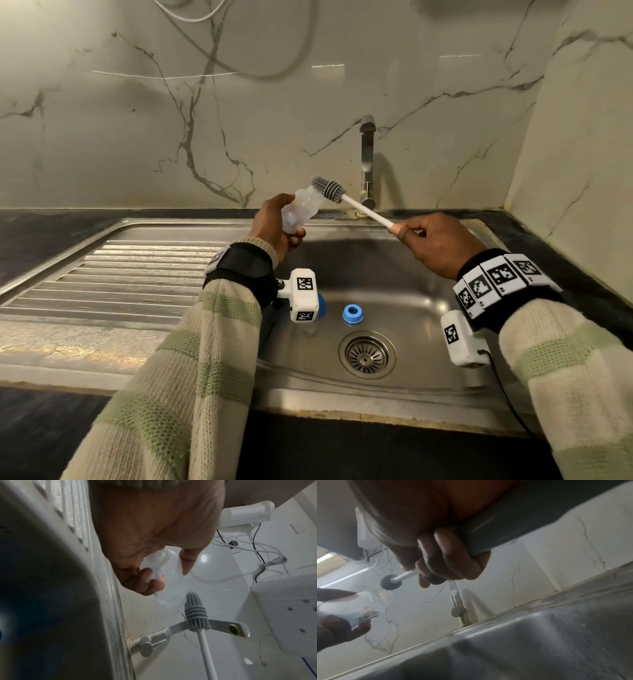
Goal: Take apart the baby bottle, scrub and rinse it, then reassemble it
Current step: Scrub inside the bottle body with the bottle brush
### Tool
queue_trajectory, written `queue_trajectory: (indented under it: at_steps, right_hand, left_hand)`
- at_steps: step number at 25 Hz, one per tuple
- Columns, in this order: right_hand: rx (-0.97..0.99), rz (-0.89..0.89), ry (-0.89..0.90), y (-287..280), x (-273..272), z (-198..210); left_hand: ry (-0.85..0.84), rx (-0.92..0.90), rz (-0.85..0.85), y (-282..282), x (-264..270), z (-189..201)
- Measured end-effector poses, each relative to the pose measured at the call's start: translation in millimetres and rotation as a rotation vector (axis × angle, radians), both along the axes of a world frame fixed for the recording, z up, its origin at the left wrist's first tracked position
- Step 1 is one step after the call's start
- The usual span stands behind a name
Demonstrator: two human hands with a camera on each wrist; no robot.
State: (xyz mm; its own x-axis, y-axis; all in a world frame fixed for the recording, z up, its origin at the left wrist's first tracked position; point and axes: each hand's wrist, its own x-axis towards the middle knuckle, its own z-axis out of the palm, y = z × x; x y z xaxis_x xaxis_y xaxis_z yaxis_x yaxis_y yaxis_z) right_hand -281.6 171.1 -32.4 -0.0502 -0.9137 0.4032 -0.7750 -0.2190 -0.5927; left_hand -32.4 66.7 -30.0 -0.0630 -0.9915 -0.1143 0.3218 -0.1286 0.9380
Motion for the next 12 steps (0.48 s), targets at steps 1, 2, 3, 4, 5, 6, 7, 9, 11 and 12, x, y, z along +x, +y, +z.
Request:
queue_trajectory:
  at_steps: [1, 2, 3, 4, 5, 6, 7, 9, 11, 12]
  right_hand:
    - [-0.004, -0.006, -0.013, 0.2, -0.4, 0.2]
    - [0.003, -0.004, -0.022, 0.0, -0.7, 0.2]
    - [0.009, 0.0, -0.019, -0.2, -0.6, 0.0]
    - [0.013, 0.003, -0.004, -0.3, -0.3, -0.5]
    - [0.011, 0.004, 0.008, -0.3, 0.0, -0.8]
    - [0.014, 0.007, 0.01, 0.2, 0.6, -0.8]
    - [0.026, 0.012, -0.001, 0.5, 1.2, -1.0]
    - [0.034, 0.016, -0.005, -0.4, 1.2, -0.6]
    - [0.019, 0.008, 0.003, -0.8, 2.3, 0.7]
    - [0.022, 0.011, 0.004, -0.2, 3.4, 1.1]
  left_hand:
    - [0.01, 0.006, -0.008, 0.6, -0.1, 0.6]
    - [0.016, 0.009, -0.009, 1.1, -1.1, 1.0]
    - [0.017, 0.008, -0.003, 1.0, -2.1, 0.4]
    - [0.02, 0.005, 0.003, 1.5, -2.6, 0.0]
    - [0.024, 0.005, 0.005, 1.5, -2.9, -0.3]
    - [0.031, 0.005, 0.003, 1.0, -2.6, -0.5]
    - [0.042, 0.004, -0.001, 0.4, -2.0, -0.6]
    - [0.072, 0.004, -0.002, 0.8, -2.3, 0.7]
    - [0.072, 0.004, -0.002, 0.5, -1.8, 0.4]
    - [0.074, 0.007, 0.006, 1.0, -1.7, 0.2]
